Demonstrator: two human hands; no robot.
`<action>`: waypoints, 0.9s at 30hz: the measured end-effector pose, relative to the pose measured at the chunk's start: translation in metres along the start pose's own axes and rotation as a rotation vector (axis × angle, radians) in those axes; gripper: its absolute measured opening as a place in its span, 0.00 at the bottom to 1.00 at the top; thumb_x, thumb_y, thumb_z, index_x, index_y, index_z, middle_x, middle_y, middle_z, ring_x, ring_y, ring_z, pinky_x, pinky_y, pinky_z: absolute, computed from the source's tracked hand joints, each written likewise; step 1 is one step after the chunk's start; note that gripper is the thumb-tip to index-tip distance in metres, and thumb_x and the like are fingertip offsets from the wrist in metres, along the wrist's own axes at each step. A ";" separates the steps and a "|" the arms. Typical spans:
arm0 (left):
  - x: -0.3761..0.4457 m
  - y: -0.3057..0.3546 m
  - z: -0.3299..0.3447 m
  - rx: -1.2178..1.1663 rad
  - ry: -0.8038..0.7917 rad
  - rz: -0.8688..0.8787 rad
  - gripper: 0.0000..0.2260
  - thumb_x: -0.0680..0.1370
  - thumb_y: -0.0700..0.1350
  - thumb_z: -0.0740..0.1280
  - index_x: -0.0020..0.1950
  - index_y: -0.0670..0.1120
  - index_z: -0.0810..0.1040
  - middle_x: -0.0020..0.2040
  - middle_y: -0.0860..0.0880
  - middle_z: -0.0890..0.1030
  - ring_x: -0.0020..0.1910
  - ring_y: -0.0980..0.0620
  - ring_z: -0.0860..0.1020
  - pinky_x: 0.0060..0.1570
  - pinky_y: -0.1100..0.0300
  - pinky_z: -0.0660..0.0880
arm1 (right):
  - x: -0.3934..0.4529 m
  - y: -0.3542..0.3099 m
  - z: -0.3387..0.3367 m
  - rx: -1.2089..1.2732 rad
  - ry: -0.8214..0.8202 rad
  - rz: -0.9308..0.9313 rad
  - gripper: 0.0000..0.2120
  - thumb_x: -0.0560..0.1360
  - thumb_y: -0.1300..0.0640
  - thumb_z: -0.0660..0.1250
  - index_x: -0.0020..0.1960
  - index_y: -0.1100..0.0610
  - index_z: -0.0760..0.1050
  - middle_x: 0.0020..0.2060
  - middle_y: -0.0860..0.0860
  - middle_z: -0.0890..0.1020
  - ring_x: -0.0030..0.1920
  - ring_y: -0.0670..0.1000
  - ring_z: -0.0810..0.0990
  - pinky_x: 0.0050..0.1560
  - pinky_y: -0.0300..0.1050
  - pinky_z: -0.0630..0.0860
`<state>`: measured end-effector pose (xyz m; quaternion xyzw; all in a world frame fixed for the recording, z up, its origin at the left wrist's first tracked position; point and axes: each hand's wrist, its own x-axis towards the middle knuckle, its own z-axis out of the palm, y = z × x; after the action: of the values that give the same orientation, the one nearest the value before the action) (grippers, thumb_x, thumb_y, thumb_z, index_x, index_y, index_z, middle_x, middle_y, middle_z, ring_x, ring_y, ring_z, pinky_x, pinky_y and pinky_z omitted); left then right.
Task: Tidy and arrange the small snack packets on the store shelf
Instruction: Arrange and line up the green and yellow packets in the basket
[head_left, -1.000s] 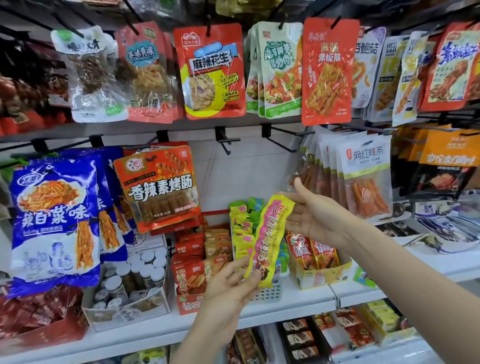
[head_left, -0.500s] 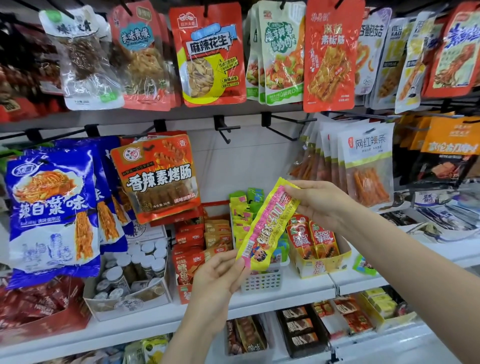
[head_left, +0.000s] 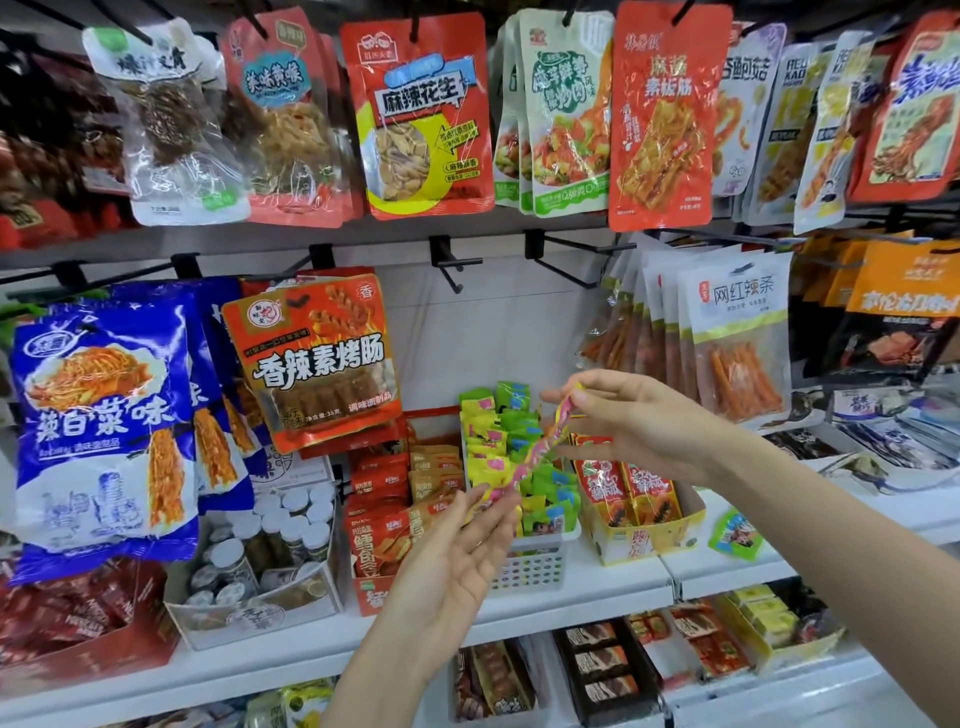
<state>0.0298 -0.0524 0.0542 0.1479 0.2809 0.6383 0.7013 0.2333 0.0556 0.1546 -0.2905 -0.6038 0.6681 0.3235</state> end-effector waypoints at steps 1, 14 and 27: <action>0.001 -0.001 0.000 0.044 0.021 0.033 0.19 0.79 0.48 0.65 0.65 0.39 0.73 0.59 0.36 0.82 0.54 0.45 0.84 0.43 0.60 0.81 | -0.002 0.003 -0.004 0.011 -0.031 0.013 0.06 0.76 0.56 0.69 0.50 0.56 0.81 0.66 0.64 0.73 0.62 0.64 0.78 0.59 0.58 0.77; 0.038 -0.011 0.012 0.612 -0.007 0.445 0.19 0.79 0.47 0.65 0.69 0.60 0.69 0.57 0.52 0.84 0.51 0.48 0.84 0.47 0.60 0.81 | -0.004 0.001 -0.024 -0.488 0.286 0.003 0.16 0.77 0.61 0.69 0.63 0.48 0.77 0.49 0.52 0.83 0.47 0.48 0.85 0.46 0.44 0.83; 0.184 0.011 0.032 2.350 -0.297 0.421 0.35 0.77 0.71 0.50 0.79 0.53 0.58 0.80 0.54 0.56 0.80 0.50 0.48 0.77 0.42 0.43 | 0.067 0.020 -0.057 -1.350 0.705 -0.049 0.18 0.76 0.67 0.59 0.65 0.57 0.69 0.47 0.63 0.79 0.48 0.67 0.79 0.45 0.56 0.78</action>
<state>0.0451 0.1343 0.0483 0.8118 0.5777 0.0712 0.0457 0.2346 0.1417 0.1293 -0.6082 -0.7485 0.0142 0.2641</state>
